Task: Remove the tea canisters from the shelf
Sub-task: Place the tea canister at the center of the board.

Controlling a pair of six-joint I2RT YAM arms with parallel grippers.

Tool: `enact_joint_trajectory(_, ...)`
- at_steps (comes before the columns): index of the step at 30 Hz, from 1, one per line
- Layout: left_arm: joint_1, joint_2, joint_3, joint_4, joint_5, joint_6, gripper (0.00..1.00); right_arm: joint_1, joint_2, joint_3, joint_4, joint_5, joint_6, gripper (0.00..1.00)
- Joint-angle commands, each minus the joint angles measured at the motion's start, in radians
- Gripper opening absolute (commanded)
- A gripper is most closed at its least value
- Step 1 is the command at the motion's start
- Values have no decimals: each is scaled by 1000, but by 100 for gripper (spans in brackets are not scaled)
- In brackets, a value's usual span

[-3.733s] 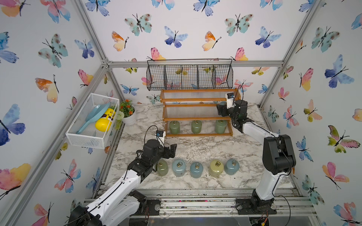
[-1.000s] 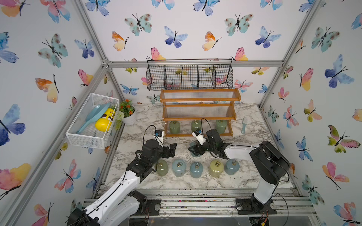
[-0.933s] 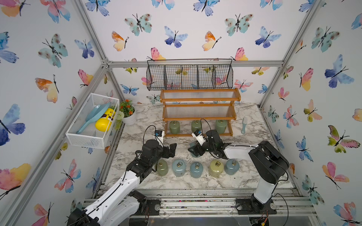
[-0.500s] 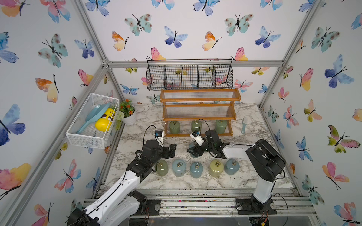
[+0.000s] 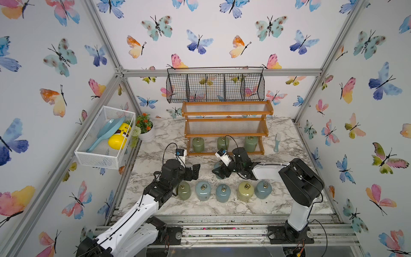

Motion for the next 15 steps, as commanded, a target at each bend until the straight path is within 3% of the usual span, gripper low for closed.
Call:
enact_joint_trajectory(1, 5, -9, -11, 9, -13, 5, 98, 4, -18, -14, -22, 17, -9, 74)
enact_joint_trajectory(15, 4, -23, -21, 11, -19, -8, 99, 4, -40, -30, -32, 30, -3, 80)
